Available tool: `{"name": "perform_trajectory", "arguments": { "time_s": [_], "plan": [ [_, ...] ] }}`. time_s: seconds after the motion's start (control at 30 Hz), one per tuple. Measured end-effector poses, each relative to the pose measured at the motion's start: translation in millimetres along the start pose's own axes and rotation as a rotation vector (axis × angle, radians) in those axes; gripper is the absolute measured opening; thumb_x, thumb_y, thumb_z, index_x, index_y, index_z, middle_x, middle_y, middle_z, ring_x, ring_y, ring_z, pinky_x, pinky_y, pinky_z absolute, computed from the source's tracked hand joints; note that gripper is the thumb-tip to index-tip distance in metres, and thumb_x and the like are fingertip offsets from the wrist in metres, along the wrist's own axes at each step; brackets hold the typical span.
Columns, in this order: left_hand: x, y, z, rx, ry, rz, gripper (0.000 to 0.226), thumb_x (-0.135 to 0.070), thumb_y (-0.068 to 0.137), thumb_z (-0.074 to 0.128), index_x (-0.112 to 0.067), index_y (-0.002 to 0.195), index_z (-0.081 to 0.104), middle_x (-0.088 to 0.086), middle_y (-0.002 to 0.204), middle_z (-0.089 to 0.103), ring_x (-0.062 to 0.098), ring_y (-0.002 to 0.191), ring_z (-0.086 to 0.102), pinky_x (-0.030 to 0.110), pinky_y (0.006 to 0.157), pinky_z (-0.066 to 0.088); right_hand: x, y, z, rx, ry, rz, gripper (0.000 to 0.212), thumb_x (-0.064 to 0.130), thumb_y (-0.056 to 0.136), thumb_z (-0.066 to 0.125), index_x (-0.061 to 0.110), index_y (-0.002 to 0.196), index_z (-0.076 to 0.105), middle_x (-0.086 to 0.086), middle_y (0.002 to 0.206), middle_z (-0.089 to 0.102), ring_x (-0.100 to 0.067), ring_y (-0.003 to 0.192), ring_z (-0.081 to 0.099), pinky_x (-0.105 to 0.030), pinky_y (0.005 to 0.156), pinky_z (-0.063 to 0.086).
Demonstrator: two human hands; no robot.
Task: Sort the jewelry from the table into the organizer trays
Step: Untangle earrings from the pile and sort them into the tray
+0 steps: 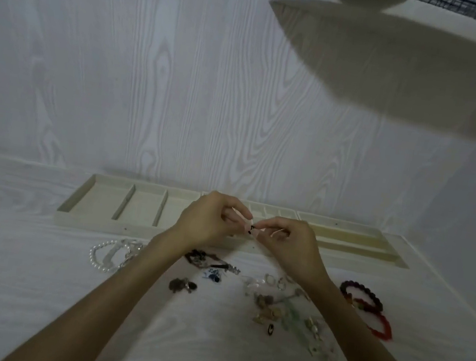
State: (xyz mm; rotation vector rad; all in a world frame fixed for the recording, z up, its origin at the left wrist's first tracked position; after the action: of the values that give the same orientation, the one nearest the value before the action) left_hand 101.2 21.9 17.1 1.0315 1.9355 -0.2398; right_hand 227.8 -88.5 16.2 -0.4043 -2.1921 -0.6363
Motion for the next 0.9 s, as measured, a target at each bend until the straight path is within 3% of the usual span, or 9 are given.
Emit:
{"name": "perform_trajectory", "arguments": {
  "time_s": [0.2,0.37,0.5,0.6,0.73,0.9],
  "plan": [
    [7.5,32.1,-9.5,0.005,0.157,0.068,0.016,-0.025,0.083,0.07,-0.04,0.082,0.063,-0.018,0.078,0.07,0.0,0.08,0.064,0.028,0.074,0.053,2.8,49.0,2.8,0.111,-0.255,-0.089,0.008,0.03,0.074,0.077,0.034,0.073,0.07,0.01,0.065,0.064,0.001,0.053,0.054,-0.018,0.056,0.045],
    [26.6,47.8,-13.9,-0.037,0.219,0.049,0.012,-0.028,0.084,0.068,-0.035,0.094,0.068,-0.016,0.083,0.07,-0.001,0.08,0.063,0.022,0.068,0.048,3.7,84.9,20.3,0.277,-0.583,-0.131,0.004,0.027,0.078,0.07,0.03,0.077,0.072,0.011,0.075,0.068,-0.003,0.066,0.06,-0.028,0.067,0.052],
    [58.6,57.1,-32.4,-0.085,0.325,-0.1,0.027,-0.041,0.091,0.057,-0.03,0.115,0.065,-0.011,0.111,0.066,0.01,0.103,0.06,0.026,0.078,0.043,-2.6,118.0,13.2,0.273,-0.59,-0.037,0.005,0.03,0.077,0.075,0.025,0.078,0.075,0.004,0.082,0.071,-0.013,0.078,0.065,-0.031,0.073,0.052],
    [80.7,57.4,-38.4,0.081,0.434,-0.204,0.04,-0.036,0.095,0.051,-0.022,0.133,0.053,0.003,0.132,0.058,0.025,0.121,0.053,0.039,0.097,0.045,-12.0,137.8,15.8,0.322,-0.616,0.002,0.012,0.032,0.078,0.074,0.023,0.086,0.077,0.0,0.088,0.072,-0.016,0.084,0.065,-0.033,0.077,0.054],
    [81.8,52.9,-37.5,0.175,0.367,-0.25,0.037,-0.028,0.098,0.046,-0.013,0.131,0.053,0.011,0.132,0.057,0.031,0.119,0.053,0.044,0.098,0.044,-23.6,153.9,32.8,0.435,-0.696,0.046,0.011,0.029,0.083,0.07,0.026,0.092,0.076,0.003,0.098,0.072,-0.015,0.089,0.064,-0.032,0.081,0.053],
    [83.2,52.0,-38.5,0.206,0.389,-0.312,0.053,-0.037,0.093,0.055,-0.024,0.143,0.04,0.005,0.139,0.051,0.026,0.126,0.049,0.04,0.104,0.041,-31.2,154.0,47.5,0.51,-0.736,0.048,0.013,0.027,0.086,0.067,0.025,0.096,0.075,0.006,0.097,0.07,-0.01,0.083,0.06,-0.026,0.072,0.045]
  ]
}}
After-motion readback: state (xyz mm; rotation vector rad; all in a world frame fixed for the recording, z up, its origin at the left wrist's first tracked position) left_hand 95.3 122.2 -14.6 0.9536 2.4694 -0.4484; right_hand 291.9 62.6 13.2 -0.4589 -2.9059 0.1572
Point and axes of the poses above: each hand's wrist, its own y-axis towards the middle knuckle, its own z-axis out of the palm, x = y × z, the point moved 3 cm from there along y, towards the middle knuckle
